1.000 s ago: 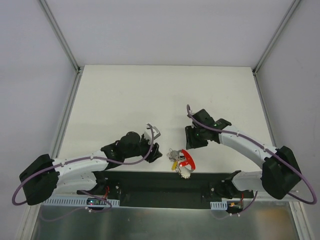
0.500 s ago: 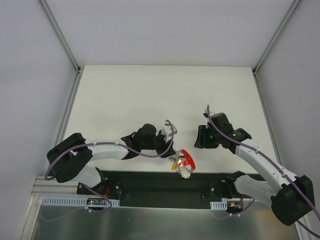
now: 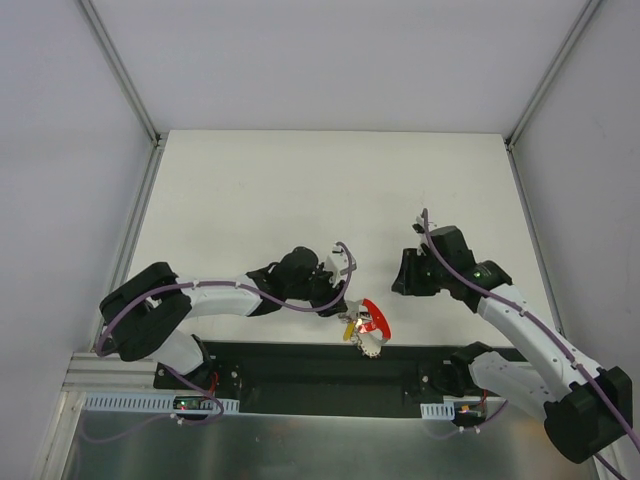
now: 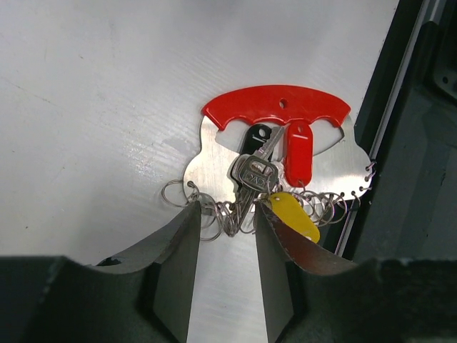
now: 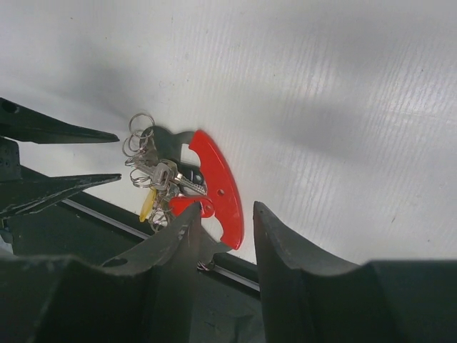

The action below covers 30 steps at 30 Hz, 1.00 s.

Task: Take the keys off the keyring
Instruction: Pick up the keyring from the center of the board.

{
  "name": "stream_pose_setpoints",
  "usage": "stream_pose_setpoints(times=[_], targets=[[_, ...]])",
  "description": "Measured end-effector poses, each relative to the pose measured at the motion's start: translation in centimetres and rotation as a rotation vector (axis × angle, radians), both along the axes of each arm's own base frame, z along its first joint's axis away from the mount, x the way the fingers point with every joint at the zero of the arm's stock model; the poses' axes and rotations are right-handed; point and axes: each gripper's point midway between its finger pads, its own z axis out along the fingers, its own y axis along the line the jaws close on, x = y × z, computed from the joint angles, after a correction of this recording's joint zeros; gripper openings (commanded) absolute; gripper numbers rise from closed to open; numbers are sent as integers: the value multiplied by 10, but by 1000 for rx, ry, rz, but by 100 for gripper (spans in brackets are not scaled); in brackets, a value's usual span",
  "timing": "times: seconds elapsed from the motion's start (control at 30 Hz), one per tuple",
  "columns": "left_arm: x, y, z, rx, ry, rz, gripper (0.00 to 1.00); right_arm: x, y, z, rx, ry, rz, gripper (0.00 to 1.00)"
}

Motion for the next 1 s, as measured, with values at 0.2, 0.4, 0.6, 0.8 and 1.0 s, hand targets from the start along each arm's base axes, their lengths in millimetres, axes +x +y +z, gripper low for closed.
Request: stream_pose_setpoints(times=[0.2, 0.4, 0.6, 0.8, 1.0], targets=[[-3, 3, -12, 34, 26, -3, 35, 2, -3, 5, 8, -22, -9, 37], [-8, 5, -28, 67, 60, -21, 32, 3, -6, 4, 5, -20, -17, 37], [-10, 5, -35, 84, 79, -29, 32, 4, -7, 4, 7, -19, -16, 36], [-10, 2, -36, 84, 86, -41, 0, 4, -7, 5, 13, -19, -12, 36], [-8, -2, -29, 84, 103, -35, 0, 3, 7, 12, 85, -37, 50, 36]])
